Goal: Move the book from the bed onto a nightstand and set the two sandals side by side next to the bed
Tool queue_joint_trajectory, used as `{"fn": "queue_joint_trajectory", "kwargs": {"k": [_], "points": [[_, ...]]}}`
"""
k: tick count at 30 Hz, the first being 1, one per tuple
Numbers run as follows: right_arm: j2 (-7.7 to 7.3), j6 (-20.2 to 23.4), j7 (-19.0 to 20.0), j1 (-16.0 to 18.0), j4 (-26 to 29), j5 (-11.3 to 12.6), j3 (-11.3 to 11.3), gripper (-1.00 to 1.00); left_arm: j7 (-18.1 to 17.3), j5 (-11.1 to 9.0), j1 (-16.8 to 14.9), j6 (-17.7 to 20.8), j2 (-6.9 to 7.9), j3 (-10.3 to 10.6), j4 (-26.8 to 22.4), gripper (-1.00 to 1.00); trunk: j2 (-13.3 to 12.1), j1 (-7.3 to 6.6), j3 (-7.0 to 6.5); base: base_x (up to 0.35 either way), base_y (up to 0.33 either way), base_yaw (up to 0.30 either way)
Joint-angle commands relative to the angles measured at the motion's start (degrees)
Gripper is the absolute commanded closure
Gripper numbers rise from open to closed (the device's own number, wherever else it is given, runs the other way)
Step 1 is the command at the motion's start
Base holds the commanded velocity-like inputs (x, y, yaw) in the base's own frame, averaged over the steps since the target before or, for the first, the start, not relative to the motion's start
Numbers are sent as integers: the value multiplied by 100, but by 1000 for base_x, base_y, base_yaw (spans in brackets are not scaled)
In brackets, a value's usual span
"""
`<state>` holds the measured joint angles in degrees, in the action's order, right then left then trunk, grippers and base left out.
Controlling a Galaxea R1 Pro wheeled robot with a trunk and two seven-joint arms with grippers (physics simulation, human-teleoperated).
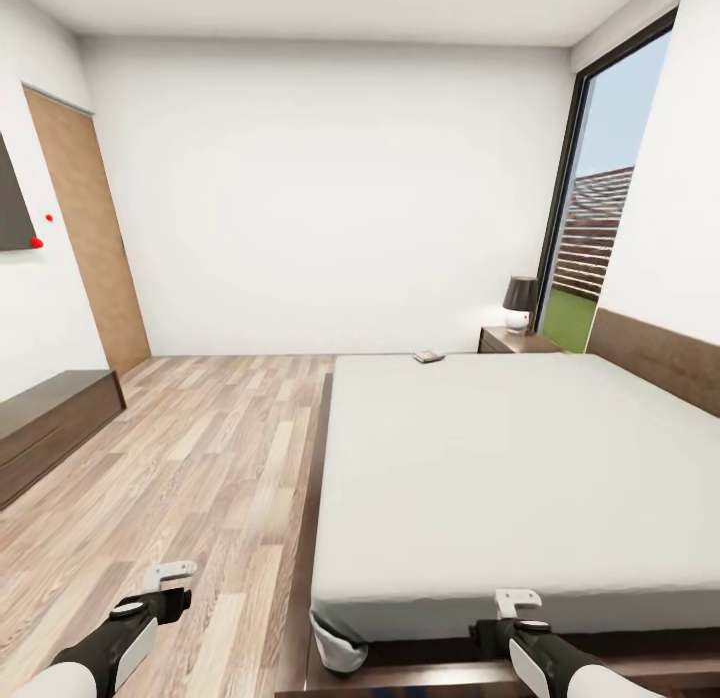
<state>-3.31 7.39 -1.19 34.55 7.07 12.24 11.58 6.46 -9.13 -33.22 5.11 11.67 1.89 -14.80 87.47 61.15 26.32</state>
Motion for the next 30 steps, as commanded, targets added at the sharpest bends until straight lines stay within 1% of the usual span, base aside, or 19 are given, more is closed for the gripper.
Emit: {"fn": "queue_joint_trajectory", "kwargs": {"k": [1,17,30], "points": [[-3,35,-13,0,14,54,48,-100,22,-54,0,34,2,22,-14,-100,-38,-23,-12,0,0,0],[0,35,-13,-1,14,51,53,-100,22,-54,0,34,2,22,-14,-100,-680,-374,-299,0,0,0],[53,35,-13,-1,14,36,47,-100,22,-54,0,34,2,22,-14,-100,-1201,-660,-533,0,0,0]]}}
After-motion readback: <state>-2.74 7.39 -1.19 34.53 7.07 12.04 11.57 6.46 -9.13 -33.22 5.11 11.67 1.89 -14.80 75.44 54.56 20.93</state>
